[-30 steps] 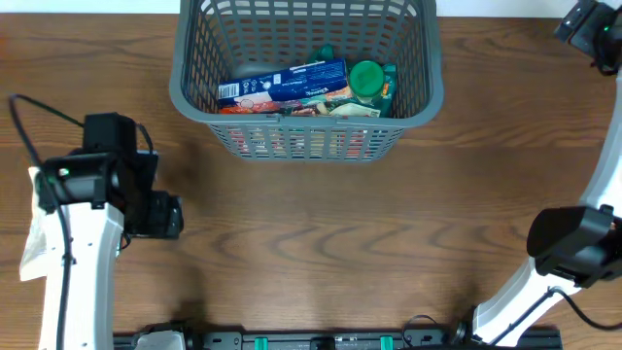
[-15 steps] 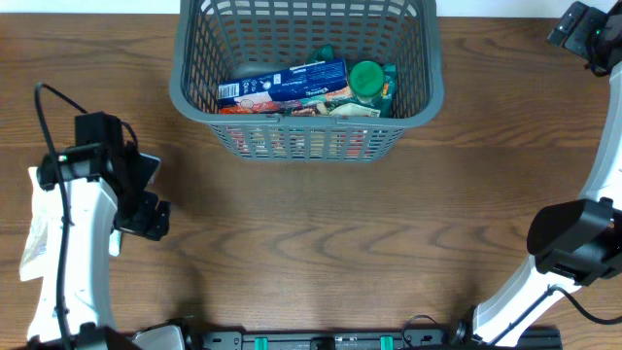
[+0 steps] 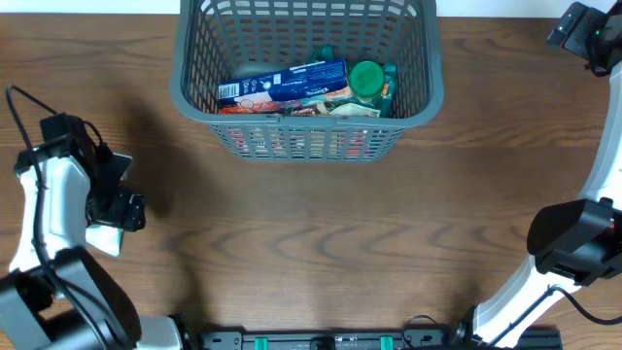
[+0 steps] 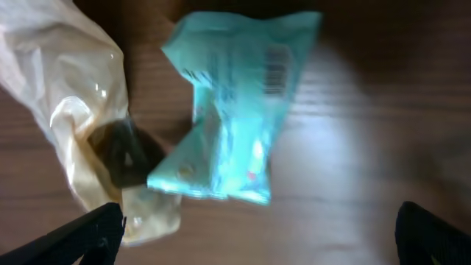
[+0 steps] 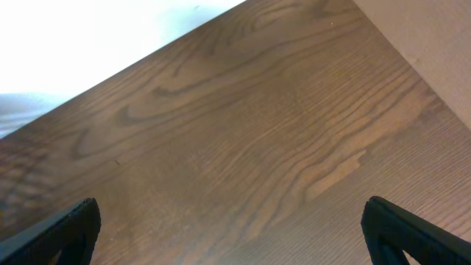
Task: Pack container
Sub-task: 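Reach the left gripper to the mint-green packet and grasp it, then carry the mint-green packet into the basket with the left gripper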
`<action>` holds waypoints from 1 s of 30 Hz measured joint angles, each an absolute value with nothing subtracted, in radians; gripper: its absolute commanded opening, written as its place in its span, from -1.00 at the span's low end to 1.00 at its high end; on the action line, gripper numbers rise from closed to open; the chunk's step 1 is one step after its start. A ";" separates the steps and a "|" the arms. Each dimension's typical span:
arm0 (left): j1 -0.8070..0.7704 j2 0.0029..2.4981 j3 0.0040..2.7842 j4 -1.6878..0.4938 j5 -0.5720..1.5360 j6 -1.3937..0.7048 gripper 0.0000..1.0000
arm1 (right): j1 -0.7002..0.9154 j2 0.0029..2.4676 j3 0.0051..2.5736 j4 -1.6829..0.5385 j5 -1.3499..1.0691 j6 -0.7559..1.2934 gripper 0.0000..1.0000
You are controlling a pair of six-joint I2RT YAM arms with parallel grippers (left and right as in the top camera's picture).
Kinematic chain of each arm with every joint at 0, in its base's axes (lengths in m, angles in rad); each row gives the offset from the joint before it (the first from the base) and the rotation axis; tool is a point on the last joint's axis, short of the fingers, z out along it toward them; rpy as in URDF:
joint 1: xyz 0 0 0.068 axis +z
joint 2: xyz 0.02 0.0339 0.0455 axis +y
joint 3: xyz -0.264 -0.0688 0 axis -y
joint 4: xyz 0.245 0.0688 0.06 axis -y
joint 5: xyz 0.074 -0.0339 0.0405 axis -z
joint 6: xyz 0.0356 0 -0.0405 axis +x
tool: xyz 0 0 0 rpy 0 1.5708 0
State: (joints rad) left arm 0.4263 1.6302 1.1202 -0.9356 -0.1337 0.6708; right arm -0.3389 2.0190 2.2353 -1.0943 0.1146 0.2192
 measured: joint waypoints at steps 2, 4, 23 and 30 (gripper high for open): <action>0.440 1.666 1.121 -0.905 -0.131 0.675 0.97 | -0.339 2.019 2.235 -1.095 0.115 0.219 0.99; 0.450 1.705 1.121 -0.877 -0.130 0.679 0.97 | -0.339 2.019 2.235 -1.095 0.115 0.219 0.99; 0.451 1.871 1.122 -0.803 -0.039 0.678 -0.26 | -0.339 2.019 2.235 -1.099 0.123 0.219 0.98; 0.432 1.845 1.126 -0.825 -0.009 0.567 -0.81 | -0.339 2.019 2.235 -1.100 0.125 0.216 0.99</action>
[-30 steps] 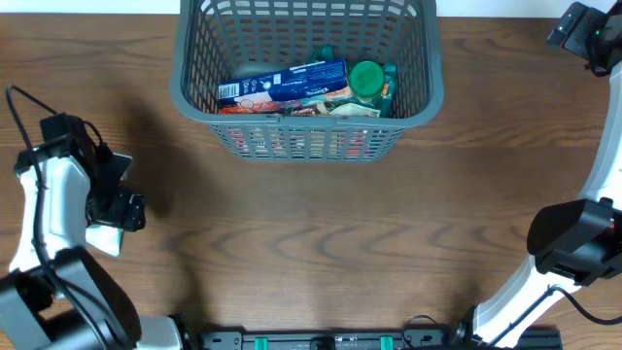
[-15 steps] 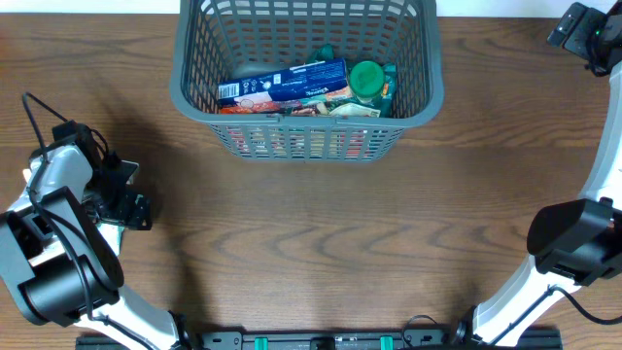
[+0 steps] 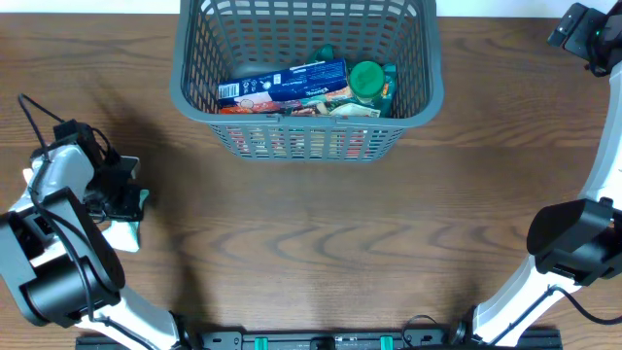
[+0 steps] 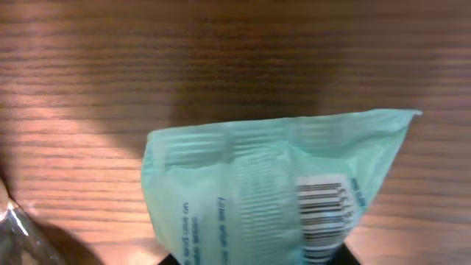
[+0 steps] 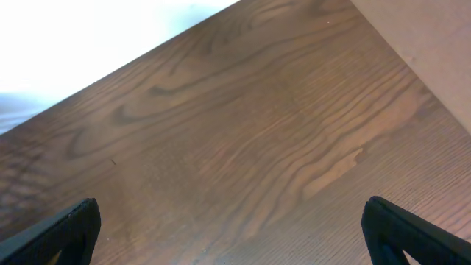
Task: Pack container
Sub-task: 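Carry the mint-green packet into the basket with the left gripper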
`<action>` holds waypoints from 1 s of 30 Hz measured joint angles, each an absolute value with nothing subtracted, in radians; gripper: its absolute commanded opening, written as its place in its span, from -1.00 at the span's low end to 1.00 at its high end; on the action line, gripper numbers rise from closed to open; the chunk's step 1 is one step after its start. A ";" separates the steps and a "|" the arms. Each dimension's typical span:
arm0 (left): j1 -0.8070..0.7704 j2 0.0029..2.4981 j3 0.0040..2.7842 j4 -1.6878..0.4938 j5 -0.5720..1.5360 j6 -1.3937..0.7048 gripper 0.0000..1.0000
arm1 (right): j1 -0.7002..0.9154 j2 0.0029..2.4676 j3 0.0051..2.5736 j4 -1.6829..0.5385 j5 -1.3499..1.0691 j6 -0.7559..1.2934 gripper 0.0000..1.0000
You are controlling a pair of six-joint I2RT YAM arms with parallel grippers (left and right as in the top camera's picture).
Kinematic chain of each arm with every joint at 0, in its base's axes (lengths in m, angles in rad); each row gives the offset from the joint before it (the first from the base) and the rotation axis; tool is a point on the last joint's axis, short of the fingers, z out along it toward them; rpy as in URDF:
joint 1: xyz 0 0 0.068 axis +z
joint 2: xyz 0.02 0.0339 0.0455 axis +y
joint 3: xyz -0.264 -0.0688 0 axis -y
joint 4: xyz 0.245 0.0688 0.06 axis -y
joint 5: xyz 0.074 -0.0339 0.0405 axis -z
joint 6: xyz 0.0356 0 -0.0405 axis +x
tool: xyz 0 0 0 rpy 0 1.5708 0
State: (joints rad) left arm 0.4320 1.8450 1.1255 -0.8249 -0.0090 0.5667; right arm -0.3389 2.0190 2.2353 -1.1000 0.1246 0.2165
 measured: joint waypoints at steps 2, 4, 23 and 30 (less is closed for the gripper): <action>0.413 1.817 1.139 -0.867 -0.003 0.525 -0.85 | -0.339 2.019 2.235 -1.102 0.125 0.215 0.98; 0.389 1.776 1.176 -0.926 0.001 0.480 -0.89 | -0.339 2.019 2.235 -1.104 0.125 0.213 0.98; 0.089 1.635 2.124 -1.277 0.013 0.166 -0.88 | -0.339 2.019 2.235 -1.163 0.123 0.192 0.99; -0.136 1.654 2.188 -1.115 0.017 0.402 -0.89 | -0.339 2.019 2.235 -1.192 0.107 0.185 0.98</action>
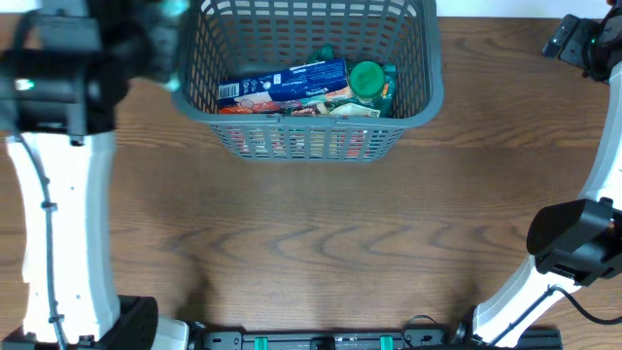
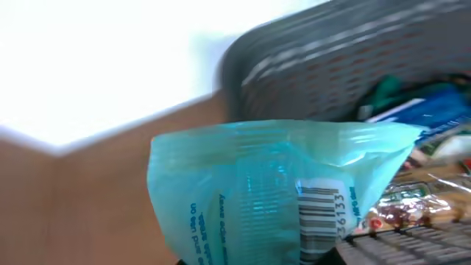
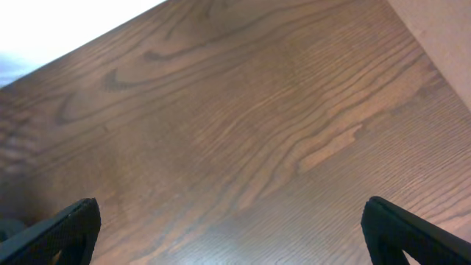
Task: Pack container
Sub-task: 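Carry the mint-green packet into the basket with the left gripper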
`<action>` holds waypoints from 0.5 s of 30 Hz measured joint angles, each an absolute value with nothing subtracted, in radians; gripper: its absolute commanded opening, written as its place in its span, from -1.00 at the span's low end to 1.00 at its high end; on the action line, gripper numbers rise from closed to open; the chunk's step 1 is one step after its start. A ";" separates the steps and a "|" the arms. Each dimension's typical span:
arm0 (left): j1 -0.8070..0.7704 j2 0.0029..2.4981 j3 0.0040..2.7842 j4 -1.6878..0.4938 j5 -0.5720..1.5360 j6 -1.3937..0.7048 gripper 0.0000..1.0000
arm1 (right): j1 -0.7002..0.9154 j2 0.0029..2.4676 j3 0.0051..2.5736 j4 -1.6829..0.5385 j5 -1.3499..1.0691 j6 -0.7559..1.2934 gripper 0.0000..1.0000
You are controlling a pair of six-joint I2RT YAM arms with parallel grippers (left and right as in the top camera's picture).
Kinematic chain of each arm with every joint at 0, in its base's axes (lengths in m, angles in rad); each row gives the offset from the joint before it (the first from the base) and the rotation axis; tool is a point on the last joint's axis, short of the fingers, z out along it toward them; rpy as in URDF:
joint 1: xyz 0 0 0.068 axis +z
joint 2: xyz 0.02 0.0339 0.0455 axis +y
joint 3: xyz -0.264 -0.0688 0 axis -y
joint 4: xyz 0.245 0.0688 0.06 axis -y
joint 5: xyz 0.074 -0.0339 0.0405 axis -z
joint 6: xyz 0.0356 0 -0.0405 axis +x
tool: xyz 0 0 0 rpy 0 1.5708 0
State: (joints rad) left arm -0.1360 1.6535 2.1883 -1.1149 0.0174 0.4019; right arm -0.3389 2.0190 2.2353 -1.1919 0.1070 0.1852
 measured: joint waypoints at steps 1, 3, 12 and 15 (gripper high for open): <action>-0.160 1.665 2.188 -1.087 0.017 0.442 -0.89 | -0.339 2.019 2.235 -1.195 0.105 0.184 0.99; -0.194 1.692 2.188 -1.029 0.016 0.523 -0.89 | -0.339 2.019 2.235 -1.201 0.105 0.181 0.98; -0.237 1.925 2.188 -0.829 0.016 0.804 -0.89 | -0.339 2.019 2.235 -1.213 0.105 0.178 0.99; -0.237 2.026 2.188 -0.844 0.016 0.833 -0.89 | -0.339 2.019 2.235 -1.213 0.105 0.178 0.99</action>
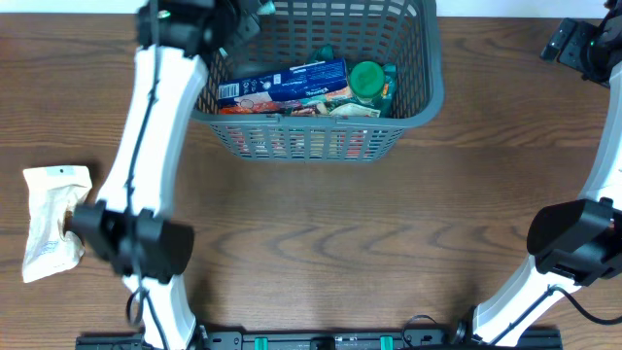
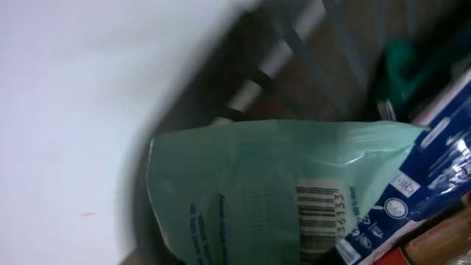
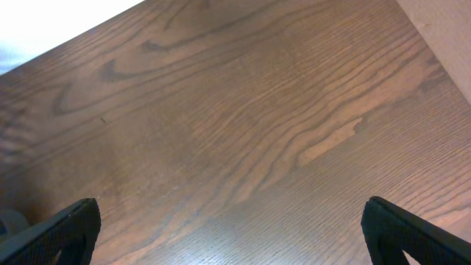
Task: Pack container
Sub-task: 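Carry the mint-green packet into the basket with the left gripper, then move the left gripper back to the cream pouch and grasp it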
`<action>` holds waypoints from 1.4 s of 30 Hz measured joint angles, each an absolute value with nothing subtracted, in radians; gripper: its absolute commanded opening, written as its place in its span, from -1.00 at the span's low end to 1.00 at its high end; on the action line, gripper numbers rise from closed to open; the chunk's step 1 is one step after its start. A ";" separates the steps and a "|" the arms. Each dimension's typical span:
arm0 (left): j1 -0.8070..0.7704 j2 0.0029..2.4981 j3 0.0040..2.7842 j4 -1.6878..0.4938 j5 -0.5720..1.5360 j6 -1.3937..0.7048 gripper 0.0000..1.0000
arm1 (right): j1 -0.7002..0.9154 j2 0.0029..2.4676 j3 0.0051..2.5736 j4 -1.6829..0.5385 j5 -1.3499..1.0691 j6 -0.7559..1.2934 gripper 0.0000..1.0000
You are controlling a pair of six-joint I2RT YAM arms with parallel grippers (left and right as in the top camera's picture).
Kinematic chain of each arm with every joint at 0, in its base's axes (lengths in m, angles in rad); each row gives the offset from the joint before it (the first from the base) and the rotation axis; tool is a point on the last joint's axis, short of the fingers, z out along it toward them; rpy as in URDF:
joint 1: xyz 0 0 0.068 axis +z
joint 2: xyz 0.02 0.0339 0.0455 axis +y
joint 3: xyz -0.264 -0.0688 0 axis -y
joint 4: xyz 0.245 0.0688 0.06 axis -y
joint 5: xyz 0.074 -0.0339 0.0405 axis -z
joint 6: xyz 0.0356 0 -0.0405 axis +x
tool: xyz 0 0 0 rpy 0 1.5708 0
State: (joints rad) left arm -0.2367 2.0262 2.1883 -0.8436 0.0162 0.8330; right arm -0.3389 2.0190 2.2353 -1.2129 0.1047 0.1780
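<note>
The grey mesh basket (image 1: 428, 92) stands at the table's far middle, holding a blue box (image 1: 282, 83), a green-lidded jar (image 1: 366, 78) and other packs. My left gripper (image 1: 228, 19) is at the basket's far left corner, shut on a teal packet (image 2: 272, 191) with a barcode. In the left wrist view the packet hangs by the basket wall (image 2: 294, 44), next to the blue box (image 2: 441, 169), and hides the left gripper (image 2: 254, 259). My right gripper (image 3: 232, 228) is open over bare wood at the far right (image 1: 575, 41).
A cream packet (image 1: 53, 224) lies on the table at the left, near the left arm's base. The left arm's white links (image 1: 155, 126) stretch from there up to the basket. The right arm's base (image 1: 573, 238) stands at the right edge.
My left gripper, still holding the teal packet, was just outside the basket's left rim and is now over the basket's far left corner. The cream packet shows again in the overhead view.
My left gripper was open above the teal and cream packets on the left of the table. It was then shut on the teal packet down at the table, then up beside the basket's left rim, and now over the basket. The right arm stayed put.
</note>
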 measured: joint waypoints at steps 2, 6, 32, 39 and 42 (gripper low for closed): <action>-0.237 2.093 2.188 -0.865 0.016 0.840 -0.89 | -0.339 2.019 2.235 -1.214 0.105 0.178 0.99; -0.237 2.199 2.188 -0.908 0.016 0.843 -0.88 | -0.339 2.019 2.235 -1.214 0.104 0.178 0.98; -0.293 2.012 2.186 -0.996 -0.155 0.842 0.97 | -0.339 2.019 2.235 -1.211 0.105 0.173 0.99; -0.201 1.687 2.222 -1.180 -0.246 0.673 0.97 | -0.339 2.019 2.235 -1.208 0.104 0.164 0.99; -0.039 1.617 2.223 -1.311 -0.274 0.525 0.97 | -0.339 2.019 2.235 -1.208 0.104 0.160 0.98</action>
